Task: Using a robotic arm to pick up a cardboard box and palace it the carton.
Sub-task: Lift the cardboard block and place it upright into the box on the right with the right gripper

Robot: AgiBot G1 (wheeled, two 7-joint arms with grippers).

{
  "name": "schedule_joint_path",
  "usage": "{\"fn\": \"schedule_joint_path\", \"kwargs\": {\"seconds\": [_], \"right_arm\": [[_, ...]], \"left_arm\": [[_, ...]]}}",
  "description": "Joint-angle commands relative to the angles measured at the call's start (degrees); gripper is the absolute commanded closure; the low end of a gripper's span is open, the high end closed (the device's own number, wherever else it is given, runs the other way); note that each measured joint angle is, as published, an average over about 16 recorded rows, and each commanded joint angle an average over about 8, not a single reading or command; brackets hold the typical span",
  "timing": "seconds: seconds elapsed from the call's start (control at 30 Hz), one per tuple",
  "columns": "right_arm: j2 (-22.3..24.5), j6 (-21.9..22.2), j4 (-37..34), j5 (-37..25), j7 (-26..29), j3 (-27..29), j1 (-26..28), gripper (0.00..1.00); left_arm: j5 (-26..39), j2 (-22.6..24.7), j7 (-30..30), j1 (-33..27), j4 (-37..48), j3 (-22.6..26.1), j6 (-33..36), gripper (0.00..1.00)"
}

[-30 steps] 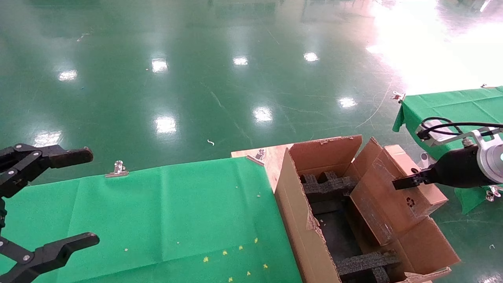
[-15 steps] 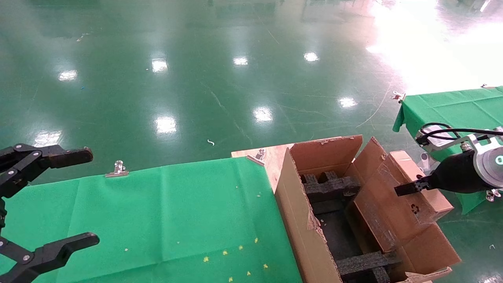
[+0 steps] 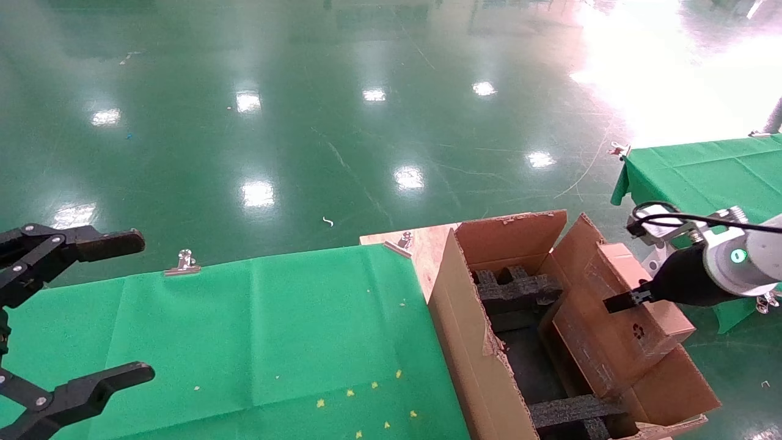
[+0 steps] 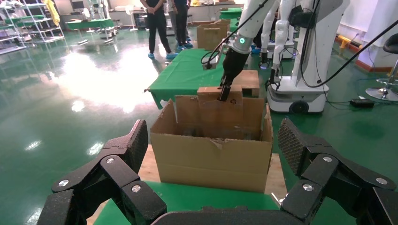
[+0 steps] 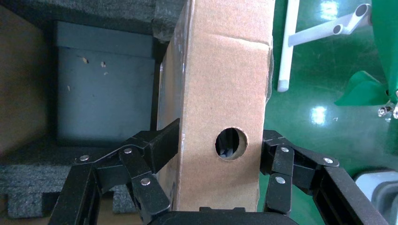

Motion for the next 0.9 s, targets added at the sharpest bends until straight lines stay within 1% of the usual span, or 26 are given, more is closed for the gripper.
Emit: {"fn": "schedule_joint_path", "kwargs": {"seconds": [0.03, 0.23, 0.47, 0.9], "right_arm": [[-0.57, 0.48, 0.13, -0.72, 1.16, -0.37, -0.74, 1.00], [-2.34, 2.68, -0.49, -1.47, 2.49, -1.00, -3.49, 1.00], [-4.29, 5.21, -2.82, -1.38, 2.89, -1.55, -7.06, 1.00], [-7.61, 8.43, -7.89, 1.05, 0.98, -1.63, -12.78, 1.00]], "left_arm": [[0.00, 0.00, 0.00, 0.00, 0.00, 0.00, 0.00, 0.00], [0.00, 0.00, 0.00, 0.00, 0.00, 0.00, 0.00, 0.00], [0.00, 0.00, 0.00, 0.00, 0.00, 0.01, 0.00, 0.00], [-0.01, 0.00, 0.01, 0.00, 0.00, 0.01, 0.00, 0.00]]}}
